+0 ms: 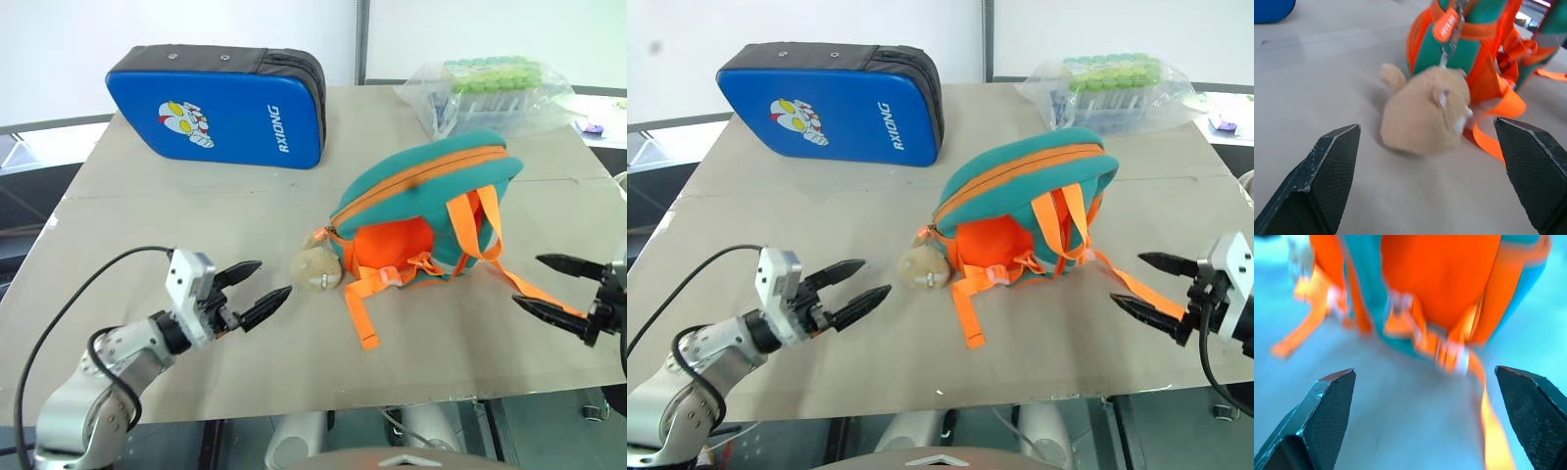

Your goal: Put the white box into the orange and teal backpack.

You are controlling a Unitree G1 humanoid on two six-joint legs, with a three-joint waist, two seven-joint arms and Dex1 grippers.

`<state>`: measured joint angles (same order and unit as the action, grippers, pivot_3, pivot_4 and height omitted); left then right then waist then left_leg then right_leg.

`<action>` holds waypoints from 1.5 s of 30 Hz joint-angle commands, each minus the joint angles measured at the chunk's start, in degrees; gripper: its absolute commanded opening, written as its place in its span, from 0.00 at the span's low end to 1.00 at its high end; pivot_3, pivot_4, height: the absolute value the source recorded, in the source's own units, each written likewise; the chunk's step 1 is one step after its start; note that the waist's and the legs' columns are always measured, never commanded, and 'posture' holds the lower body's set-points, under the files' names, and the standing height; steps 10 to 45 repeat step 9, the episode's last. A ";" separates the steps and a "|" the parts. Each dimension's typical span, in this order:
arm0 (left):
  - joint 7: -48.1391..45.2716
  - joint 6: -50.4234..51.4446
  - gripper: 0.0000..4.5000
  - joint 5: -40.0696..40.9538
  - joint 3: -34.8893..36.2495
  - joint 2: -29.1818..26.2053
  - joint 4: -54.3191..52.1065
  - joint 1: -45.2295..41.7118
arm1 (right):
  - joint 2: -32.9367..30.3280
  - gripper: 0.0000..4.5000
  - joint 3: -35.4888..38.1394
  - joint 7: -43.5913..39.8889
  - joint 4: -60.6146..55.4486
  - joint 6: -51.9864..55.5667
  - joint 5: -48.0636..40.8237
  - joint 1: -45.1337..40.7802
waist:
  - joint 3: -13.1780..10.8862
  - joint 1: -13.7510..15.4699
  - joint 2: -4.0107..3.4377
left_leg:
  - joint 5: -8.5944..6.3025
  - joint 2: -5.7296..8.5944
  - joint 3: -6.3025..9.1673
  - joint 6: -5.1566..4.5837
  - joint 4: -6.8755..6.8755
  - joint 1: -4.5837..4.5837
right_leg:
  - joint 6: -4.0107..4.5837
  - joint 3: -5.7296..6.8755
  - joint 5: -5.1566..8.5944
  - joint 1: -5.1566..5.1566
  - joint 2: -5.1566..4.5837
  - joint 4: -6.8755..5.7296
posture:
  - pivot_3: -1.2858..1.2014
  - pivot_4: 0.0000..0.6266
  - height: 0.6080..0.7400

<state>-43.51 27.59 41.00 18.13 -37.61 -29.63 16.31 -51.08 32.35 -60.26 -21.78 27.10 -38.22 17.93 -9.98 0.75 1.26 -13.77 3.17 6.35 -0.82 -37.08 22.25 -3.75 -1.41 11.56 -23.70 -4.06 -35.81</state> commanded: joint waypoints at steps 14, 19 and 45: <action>-7.66 -5.05 0.99 -2.42 7.67 -1.46 2.00 12.09 | -0.99 1.00 4.76 -7.12 7.78 -10.35 8.36 7.22 | 0.01 0.07 0.03 | -0.09 -0.26 -0.33 -0.09 0.16 -0.30 | -0.02 -0.03 0.04 0.09 -0.09 0.03 | 0.52 0.24 1.00; -7.66 -5.05 0.99 -2.42 7.67 -1.46 2.00 12.09 | -0.99 1.00 4.76 -7.12 7.78 -10.35 8.36 7.22 | 0.01 0.07 0.03 | -0.09 -0.26 -0.33 -0.09 0.16 -0.30 | -0.02 -0.03 0.04 0.09 -0.09 0.03 | 0.52 0.24 1.00; -7.66 -5.05 0.99 -2.42 7.67 -1.46 2.00 12.09 | -0.99 1.00 4.76 -7.12 7.78 -10.35 8.36 7.22 | 0.01 0.07 0.03 | -0.09 -0.26 -0.33 -0.09 0.16 -0.30 | -0.02 -0.03 0.04 0.09 -0.09 0.03 | 0.52 0.24 1.00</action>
